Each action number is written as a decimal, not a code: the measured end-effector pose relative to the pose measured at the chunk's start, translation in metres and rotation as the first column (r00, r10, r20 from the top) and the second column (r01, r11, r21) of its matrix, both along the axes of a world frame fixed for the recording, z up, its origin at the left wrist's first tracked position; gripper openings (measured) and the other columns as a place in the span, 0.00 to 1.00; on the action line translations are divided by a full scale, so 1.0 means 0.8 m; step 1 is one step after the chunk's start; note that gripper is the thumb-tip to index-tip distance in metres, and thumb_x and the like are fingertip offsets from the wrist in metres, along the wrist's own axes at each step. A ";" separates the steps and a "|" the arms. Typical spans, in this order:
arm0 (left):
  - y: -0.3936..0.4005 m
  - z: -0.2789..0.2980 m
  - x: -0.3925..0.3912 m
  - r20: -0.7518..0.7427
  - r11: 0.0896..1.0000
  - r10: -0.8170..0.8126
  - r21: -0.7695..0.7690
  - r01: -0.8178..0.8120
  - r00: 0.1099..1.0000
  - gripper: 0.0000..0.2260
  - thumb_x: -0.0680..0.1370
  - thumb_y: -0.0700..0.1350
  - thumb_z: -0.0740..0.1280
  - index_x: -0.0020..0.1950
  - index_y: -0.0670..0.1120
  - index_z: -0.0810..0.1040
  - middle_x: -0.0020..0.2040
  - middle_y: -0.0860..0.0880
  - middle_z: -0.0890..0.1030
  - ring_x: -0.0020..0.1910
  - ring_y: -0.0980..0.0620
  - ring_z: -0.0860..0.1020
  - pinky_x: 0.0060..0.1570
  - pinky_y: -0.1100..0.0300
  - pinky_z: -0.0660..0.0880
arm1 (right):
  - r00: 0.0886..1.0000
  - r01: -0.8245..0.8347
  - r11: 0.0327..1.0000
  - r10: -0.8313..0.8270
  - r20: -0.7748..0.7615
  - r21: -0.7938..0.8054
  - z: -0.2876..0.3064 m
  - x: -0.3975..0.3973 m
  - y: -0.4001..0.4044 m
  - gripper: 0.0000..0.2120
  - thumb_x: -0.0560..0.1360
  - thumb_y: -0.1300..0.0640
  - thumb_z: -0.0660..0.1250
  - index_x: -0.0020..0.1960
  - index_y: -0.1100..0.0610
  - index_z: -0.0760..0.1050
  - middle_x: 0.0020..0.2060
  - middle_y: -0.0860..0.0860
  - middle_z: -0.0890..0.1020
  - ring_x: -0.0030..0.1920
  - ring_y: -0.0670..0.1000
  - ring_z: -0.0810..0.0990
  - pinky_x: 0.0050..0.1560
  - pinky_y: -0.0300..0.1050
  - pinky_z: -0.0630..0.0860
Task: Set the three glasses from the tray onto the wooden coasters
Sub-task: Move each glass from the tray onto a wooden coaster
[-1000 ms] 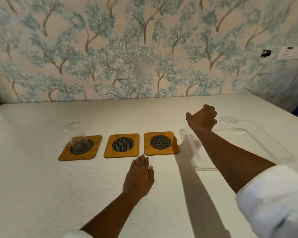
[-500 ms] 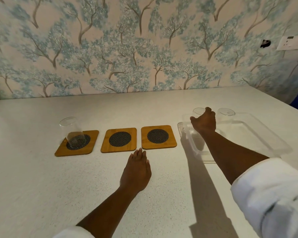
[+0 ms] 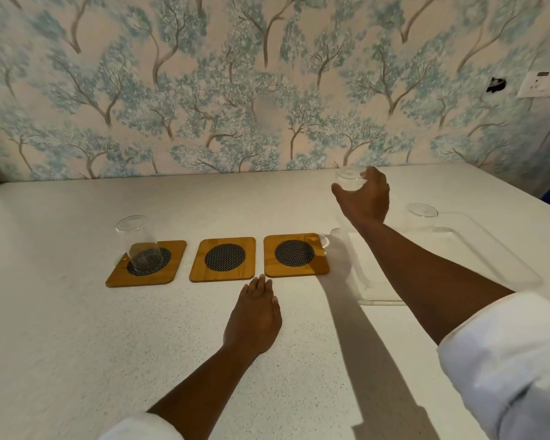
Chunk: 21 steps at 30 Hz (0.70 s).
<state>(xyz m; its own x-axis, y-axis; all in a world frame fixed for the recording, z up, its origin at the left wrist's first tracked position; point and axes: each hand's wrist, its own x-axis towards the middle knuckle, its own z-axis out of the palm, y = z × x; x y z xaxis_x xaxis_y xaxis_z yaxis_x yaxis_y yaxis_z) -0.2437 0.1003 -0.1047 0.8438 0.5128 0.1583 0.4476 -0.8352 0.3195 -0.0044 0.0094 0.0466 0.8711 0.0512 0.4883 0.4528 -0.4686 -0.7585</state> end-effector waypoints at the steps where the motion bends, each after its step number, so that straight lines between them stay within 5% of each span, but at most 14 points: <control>1: 0.000 -0.001 0.001 0.001 1.000 -0.003 -0.005 0.003 1.000 0.24 0.82 0.55 0.44 0.78 0.50 0.51 0.79 0.52 0.49 0.78 0.53 0.46 0.72 0.60 0.39 | 1.000 -0.022 1.000 0.022 -0.001 0.020 0.003 -0.005 0.006 0.33 0.64 0.44 0.75 0.63 0.59 0.71 0.61 0.55 0.77 0.60 0.58 0.75 0.58 0.54 0.75; 12: -0.001 0.007 0.000 0.004 1.000 0.000 0.003 0.000 1.000 0.24 0.83 0.54 0.45 0.77 0.47 0.55 0.79 0.49 0.55 0.78 0.51 0.51 0.71 0.60 0.43 | 0.959 -0.269 0.959 0.275 -0.070 0.091 0.009 -0.069 0.076 0.31 0.63 0.43 0.77 0.60 0.55 0.71 0.57 0.51 0.78 0.56 0.54 0.78 0.55 0.50 0.77; 21: -0.007 0.023 -0.003 0.082 0.999 0.016 -0.052 -0.012 0.997 0.22 0.83 0.51 0.51 0.76 0.45 0.60 0.74 0.46 0.67 0.71 0.47 0.66 0.70 0.53 0.64 | 0.879 -0.427 0.895 0.445 -0.174 0.132 -0.007 -0.101 0.121 0.41 0.62 0.44 0.79 0.68 0.56 0.67 0.59 0.50 0.77 0.60 0.54 0.77 0.60 0.54 0.76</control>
<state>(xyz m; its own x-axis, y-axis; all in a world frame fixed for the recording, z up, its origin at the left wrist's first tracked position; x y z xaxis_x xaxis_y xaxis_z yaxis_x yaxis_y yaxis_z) -0.2461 0.0951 -0.0863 0.8217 0.5337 0.1999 0.4297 -0.8107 0.3977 -0.0850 0.1061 0.0413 0.8482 0.4126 0.3322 0.4354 -0.1859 -0.8809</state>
